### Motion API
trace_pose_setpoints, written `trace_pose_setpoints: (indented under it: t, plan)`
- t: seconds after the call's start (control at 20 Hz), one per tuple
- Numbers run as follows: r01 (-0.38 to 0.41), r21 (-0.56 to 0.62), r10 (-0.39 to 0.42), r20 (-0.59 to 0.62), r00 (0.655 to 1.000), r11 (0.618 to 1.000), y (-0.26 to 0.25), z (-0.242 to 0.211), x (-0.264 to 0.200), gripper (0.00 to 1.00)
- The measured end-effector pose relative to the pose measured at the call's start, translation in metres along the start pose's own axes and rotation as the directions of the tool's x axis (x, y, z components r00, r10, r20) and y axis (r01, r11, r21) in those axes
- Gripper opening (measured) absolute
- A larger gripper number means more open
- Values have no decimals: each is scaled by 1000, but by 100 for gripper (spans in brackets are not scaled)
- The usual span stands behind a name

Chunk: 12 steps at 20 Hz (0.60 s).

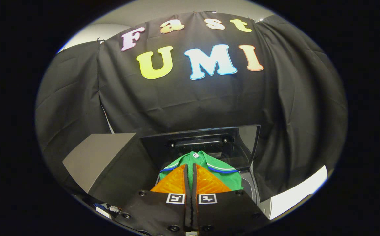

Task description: Put the clothes into the washing machine and then close the washing machine lid.

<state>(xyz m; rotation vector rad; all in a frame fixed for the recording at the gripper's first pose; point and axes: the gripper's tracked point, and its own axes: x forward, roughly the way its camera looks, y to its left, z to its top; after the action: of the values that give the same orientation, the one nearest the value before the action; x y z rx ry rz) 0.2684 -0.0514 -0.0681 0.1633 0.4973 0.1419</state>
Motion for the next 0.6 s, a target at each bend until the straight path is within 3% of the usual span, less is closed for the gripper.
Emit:
trace_pose_setpoints:
  t: [0.6]
  plan:
    - [29,-28,-31,-72,997,999,-13,-58,29,1]
